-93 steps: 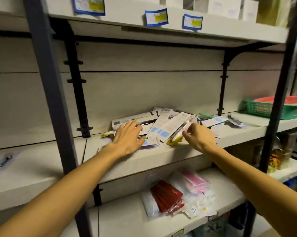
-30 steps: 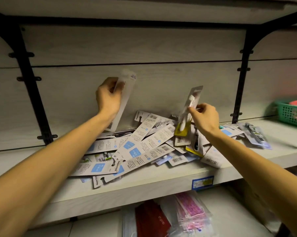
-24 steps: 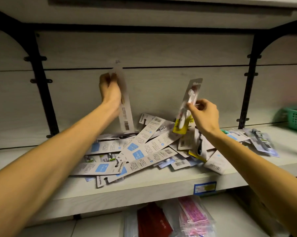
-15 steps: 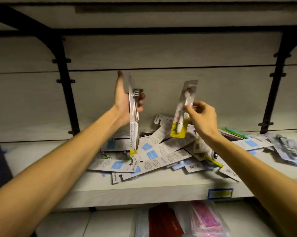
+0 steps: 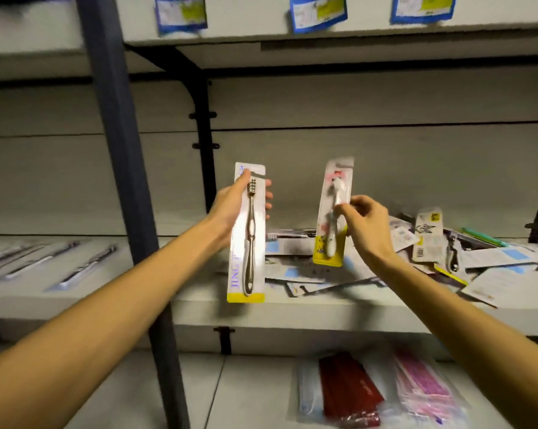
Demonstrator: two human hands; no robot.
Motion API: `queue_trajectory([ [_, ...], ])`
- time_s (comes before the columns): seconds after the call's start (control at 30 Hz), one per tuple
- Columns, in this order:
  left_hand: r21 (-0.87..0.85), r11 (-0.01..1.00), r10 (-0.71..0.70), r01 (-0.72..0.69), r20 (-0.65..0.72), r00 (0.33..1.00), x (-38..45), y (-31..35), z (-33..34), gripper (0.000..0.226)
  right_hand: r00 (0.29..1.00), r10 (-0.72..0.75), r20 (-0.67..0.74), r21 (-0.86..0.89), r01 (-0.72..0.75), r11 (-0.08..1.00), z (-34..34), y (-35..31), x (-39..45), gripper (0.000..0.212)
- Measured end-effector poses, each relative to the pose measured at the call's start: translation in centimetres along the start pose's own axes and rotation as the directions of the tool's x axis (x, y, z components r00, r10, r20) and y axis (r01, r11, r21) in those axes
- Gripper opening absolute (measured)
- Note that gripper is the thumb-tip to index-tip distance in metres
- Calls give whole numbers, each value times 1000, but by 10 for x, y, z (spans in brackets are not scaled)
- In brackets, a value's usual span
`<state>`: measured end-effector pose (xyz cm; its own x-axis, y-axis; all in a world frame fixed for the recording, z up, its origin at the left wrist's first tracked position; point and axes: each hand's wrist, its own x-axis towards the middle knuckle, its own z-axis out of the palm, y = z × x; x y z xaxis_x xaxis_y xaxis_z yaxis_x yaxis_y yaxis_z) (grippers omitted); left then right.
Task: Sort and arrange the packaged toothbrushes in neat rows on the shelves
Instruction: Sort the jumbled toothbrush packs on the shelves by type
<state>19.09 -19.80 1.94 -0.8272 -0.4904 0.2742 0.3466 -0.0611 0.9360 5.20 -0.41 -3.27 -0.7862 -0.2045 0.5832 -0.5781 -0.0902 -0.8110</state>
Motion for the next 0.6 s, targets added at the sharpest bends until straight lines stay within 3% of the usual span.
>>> queue_trajectory([
  [0.1, 171, 985, 26, -22, -20, 999, -44, 10, -39, 43, 999, -4, -53, 43, 7, 999, 40, -25, -39, 10],
  [0.2, 316, 943, -152, 102, 136, 979, -98, 14, -79, 44, 989, -48, -138, 57, 56, 997, 91, -50, -87, 8],
  [0.3, 291, 943, -227, 163, 203, 953, -143, 28, -123, 35, 980, -149, -130, 75, 160, 984, 144, -77, -132, 18],
  [0.43, 209, 977, -63, 40, 104, 993, -184, 56, -197, 28, 966, -257, -41, 128, 260, 957, 202, -111, -182, 32],
  [0.6, 285, 958, 7, 29, -126, 992, -204, 78, -295, 25, 924, -344, 166, 164, 318, 934, 279, -137, -224, 41],
])
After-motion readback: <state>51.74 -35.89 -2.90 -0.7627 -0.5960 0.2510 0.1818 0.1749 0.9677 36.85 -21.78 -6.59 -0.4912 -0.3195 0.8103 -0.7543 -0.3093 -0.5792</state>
